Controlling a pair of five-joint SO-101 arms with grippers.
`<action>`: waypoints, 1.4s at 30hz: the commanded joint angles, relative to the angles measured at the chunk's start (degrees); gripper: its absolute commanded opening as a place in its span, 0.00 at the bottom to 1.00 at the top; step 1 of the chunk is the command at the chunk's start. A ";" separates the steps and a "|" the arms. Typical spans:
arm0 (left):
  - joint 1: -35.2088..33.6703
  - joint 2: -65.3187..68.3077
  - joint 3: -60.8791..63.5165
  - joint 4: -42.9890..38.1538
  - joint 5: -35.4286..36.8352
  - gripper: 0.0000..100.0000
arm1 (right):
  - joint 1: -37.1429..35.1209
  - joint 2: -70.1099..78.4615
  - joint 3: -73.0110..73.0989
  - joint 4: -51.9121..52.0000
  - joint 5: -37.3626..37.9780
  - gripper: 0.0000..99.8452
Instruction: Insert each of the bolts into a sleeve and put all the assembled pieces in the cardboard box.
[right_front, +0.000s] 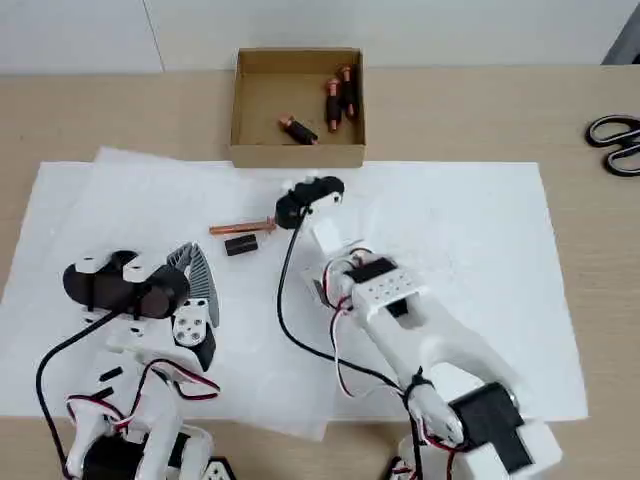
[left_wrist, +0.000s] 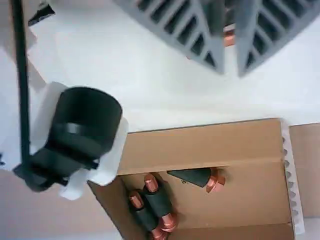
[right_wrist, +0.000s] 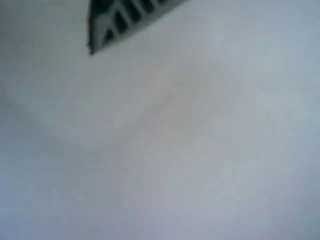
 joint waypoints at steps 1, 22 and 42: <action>-0.09 -0.26 -2.33 -0.18 -0.09 0.01 | 0.04 2.95 -5.36 5.67 -0.53 0.19; -0.09 -0.44 -2.33 -0.18 0.18 0.01 | 0.84 14.11 -16.97 23.78 -0.44 0.01; 0.18 -0.44 -2.33 -0.26 0.18 0.01 | 27.03 13.58 -17.14 24.13 0.00 0.00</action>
